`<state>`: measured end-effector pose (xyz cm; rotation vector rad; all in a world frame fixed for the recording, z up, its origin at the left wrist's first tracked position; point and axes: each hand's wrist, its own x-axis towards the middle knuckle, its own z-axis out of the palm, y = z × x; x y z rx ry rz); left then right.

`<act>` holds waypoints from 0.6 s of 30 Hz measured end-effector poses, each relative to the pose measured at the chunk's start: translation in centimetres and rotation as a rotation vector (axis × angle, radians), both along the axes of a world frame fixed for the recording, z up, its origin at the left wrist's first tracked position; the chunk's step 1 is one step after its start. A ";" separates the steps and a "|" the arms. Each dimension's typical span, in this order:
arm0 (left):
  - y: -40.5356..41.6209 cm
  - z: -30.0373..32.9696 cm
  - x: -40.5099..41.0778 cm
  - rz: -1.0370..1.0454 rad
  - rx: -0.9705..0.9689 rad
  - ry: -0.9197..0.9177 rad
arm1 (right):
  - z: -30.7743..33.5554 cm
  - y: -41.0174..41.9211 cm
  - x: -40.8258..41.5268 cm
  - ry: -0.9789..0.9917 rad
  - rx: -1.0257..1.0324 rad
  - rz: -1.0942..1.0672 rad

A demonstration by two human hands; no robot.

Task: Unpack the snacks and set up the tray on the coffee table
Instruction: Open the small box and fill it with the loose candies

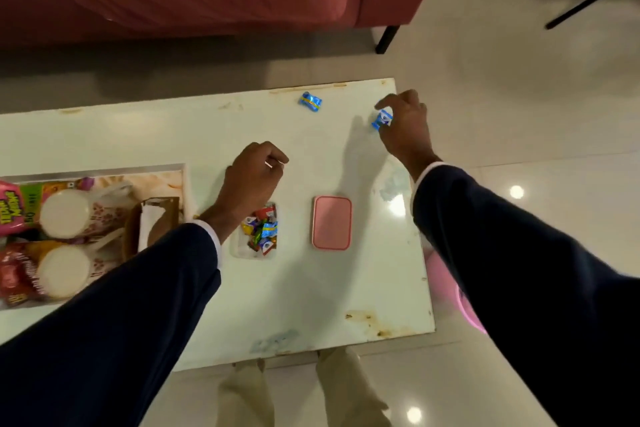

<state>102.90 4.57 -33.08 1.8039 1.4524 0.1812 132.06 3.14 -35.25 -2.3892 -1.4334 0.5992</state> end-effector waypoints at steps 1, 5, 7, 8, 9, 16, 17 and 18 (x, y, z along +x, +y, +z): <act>0.5 -0.5 0.7 -0.034 0.023 0.023 | -0.8 0.8 0.7 -0.055 -0.041 0.079; 2.6 -1.9 3.1 -0.139 0.086 0.145 | -3.1 1.1 1.5 -0.126 -0.136 0.319; 3.7 -2.1 4.3 -0.142 0.107 0.161 | -3.6 -0.4 1.5 -0.131 -0.086 0.398; 4.3 -2.2 5.0 -0.154 0.125 0.177 | -3.7 -1.5 1.4 -0.095 -0.062 0.432; 5.0 -2.3 5.6 -0.179 0.155 0.216 | -3.7 -2.8 1.2 -0.025 -0.043 0.447; 10.0 -3.2 10.7 -0.309 0.387 0.357 | -4.5 -14.6 -0.3 0.552 -0.131 -0.122; 10.5 -3.6 11.1 -0.332 0.371 0.384 | -4.5 -15.6 -0.6 0.617 -0.128 -0.243; 10.7 -4.0 11.4 -0.360 0.356 0.415 | -4.5 -16.2 -0.9 0.669 -0.120 -0.349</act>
